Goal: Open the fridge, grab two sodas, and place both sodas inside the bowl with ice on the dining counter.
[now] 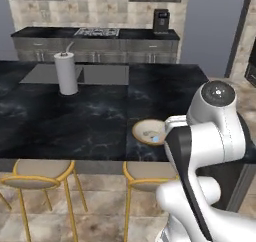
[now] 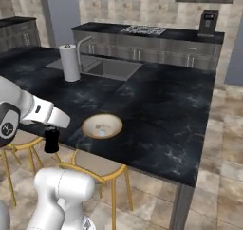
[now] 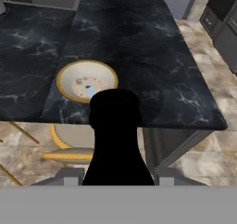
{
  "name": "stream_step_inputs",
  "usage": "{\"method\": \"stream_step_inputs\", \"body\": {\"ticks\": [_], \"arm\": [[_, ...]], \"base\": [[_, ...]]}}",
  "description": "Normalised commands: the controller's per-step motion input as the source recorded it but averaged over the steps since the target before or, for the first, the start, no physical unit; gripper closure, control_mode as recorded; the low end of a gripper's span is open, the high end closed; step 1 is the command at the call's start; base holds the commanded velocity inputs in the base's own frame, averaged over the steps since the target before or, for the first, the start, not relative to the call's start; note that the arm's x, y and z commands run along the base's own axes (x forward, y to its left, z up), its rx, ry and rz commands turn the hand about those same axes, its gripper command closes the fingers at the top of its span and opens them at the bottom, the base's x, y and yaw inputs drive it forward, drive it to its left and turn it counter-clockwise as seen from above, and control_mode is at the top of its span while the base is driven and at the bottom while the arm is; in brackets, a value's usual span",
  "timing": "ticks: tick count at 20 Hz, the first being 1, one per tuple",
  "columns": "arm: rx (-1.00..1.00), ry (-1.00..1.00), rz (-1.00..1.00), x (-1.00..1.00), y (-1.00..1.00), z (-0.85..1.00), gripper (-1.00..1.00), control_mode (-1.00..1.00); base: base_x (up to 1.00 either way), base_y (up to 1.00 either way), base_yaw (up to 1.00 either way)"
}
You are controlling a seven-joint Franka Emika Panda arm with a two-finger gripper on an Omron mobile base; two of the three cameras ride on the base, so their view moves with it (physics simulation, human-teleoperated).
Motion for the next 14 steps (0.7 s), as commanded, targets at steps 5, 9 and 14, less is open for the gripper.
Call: {"method": "stream_step_inputs", "body": {"ticks": [5, 9, 14], "arm": [[0.00, 0.00, 0.00, 0.00, 0.00, 0.00, 1.00, 1.00], [0.00, 0.00, 0.00, 0.00, 0.00, 0.00, 1.00, 1.00], [-0.01, 0.09, 0.00, 0.38, 0.00, -0.04, 1.00, -1.00]], "base": [[0.72, 0.30, -0.49], [0.69, 0.13, -0.35], [0.49, 0.01, -0.10]]}}
